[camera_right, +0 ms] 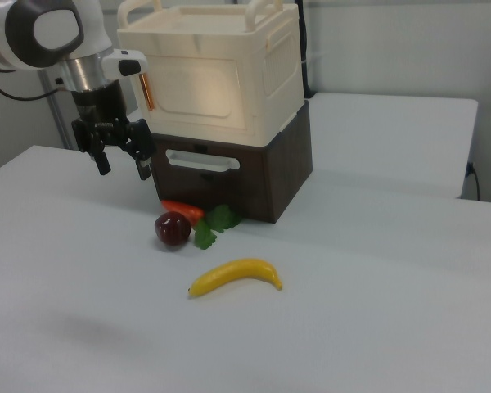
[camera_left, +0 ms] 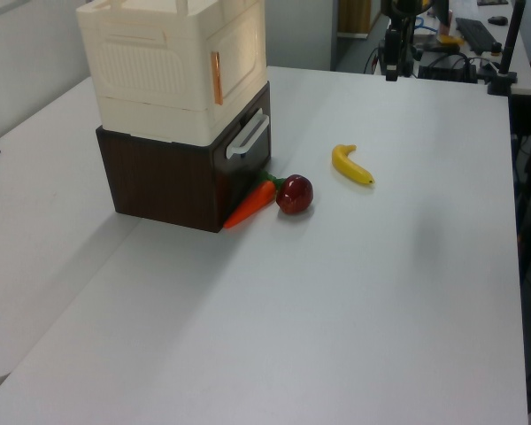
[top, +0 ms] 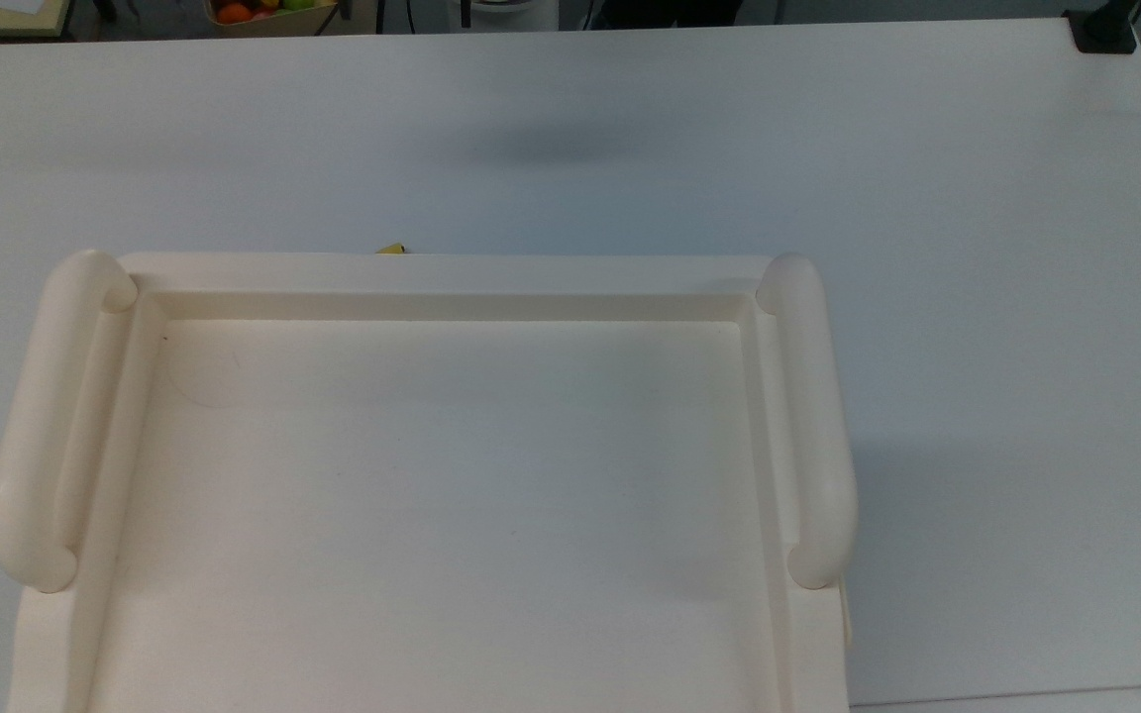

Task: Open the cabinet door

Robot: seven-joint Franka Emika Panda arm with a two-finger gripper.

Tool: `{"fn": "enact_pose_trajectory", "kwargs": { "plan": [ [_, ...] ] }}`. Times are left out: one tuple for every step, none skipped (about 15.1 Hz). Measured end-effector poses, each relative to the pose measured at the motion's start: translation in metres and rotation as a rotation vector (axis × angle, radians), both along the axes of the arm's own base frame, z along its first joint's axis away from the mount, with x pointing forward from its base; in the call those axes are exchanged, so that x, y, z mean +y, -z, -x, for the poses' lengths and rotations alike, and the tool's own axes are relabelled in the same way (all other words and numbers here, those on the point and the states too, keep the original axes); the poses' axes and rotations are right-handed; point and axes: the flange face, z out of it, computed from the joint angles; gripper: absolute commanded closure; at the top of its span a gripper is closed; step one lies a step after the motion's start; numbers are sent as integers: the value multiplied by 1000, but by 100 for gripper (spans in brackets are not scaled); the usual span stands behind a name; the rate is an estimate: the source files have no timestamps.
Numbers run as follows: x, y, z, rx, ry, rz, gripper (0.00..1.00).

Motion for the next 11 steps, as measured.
{"fn": "enact_pose_trajectory", "kwargs": {
  "plan": [
    [1, 1, -1, 3, -1, 0, 0],
    [-3, 1, -1, 3, 6, 0, 0],
    [-8, 1, -1, 3, 8, 0, 0],
    [-12, 1, -1, 3, 2, 0, 0],
    [-16, 0, -1, 3, -7, 0, 0],
    [-19, 0, -1, 3, -19, 0, 0],
    [-21, -1, -1, 3, -25, -3, 0],
    [-22, -2, -1, 1, -30, -5, 0],
    [-21, -3, -1, -1, -35, -10, 0],
    [-20, -4, -2, -4, -38, -18, 0],
    [-18, -8, -3, -17, -40, -34, 0]
  ]
}}
